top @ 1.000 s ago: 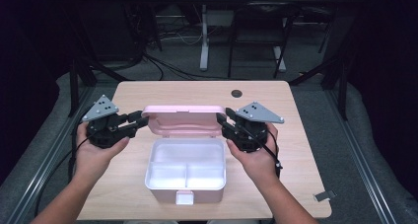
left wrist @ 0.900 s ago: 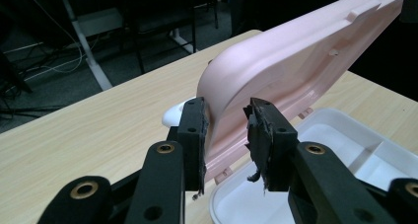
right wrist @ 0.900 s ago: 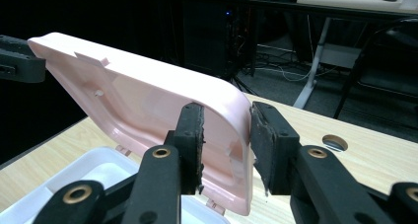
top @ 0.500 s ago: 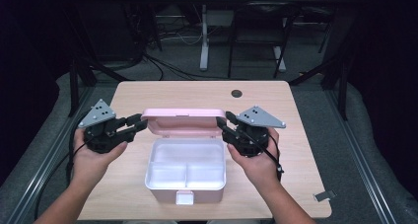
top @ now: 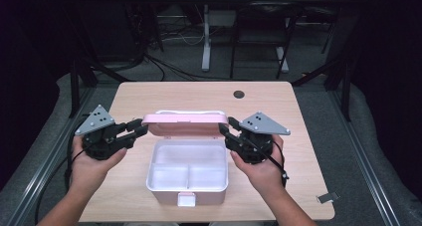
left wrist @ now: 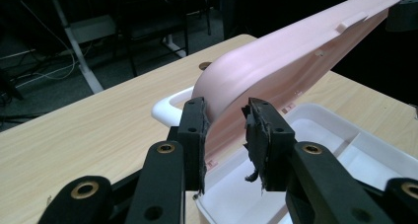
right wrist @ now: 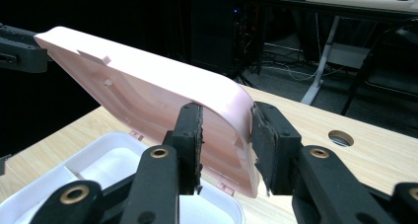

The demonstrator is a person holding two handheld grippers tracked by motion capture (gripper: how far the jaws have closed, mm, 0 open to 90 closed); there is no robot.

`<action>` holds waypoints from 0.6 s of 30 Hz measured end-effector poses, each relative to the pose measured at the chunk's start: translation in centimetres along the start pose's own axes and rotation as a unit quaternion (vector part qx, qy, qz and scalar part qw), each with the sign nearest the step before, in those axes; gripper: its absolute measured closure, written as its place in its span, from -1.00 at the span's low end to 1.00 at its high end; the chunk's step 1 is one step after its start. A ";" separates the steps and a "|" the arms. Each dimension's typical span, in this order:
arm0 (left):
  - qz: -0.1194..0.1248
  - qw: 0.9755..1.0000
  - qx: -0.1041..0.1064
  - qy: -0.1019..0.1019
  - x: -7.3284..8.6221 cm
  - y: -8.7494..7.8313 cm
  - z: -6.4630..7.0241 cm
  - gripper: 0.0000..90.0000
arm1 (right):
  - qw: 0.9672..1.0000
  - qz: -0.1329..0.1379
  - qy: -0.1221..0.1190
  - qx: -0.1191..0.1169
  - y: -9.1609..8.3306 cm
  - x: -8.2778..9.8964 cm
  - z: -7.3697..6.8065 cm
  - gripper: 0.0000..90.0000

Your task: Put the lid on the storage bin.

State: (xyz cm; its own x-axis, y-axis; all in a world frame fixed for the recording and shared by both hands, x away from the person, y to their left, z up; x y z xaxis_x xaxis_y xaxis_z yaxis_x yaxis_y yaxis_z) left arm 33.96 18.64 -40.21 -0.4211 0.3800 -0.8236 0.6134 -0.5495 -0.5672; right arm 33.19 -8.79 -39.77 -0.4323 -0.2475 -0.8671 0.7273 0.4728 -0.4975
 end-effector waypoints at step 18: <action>-0.002 1.000 0.023 0.011 1.8 -1.4 1.3 0.54 | 1.000 -0.008 -0.007 -0.024 -1.5 2.0 -1.0 0.44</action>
State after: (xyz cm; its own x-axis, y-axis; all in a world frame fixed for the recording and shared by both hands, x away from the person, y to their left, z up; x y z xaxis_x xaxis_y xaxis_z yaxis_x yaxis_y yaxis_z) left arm 31.49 19.11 -40.91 -0.4086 0.3989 -0.8210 0.5801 -0.5809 -0.5709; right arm 30.68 -9.21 -40.74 -0.4359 -0.2670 -0.8595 0.6938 0.5085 -0.5099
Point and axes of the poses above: each handheld gripper's, and its own axes: y roughly forward along the jaws, x roughly out of its underside, z roughly to its right, the point moved 7 cm from there along y, roughly forward along the jaws, and after that the axes turned 11 degrees about -z, right-handed, at the moved point
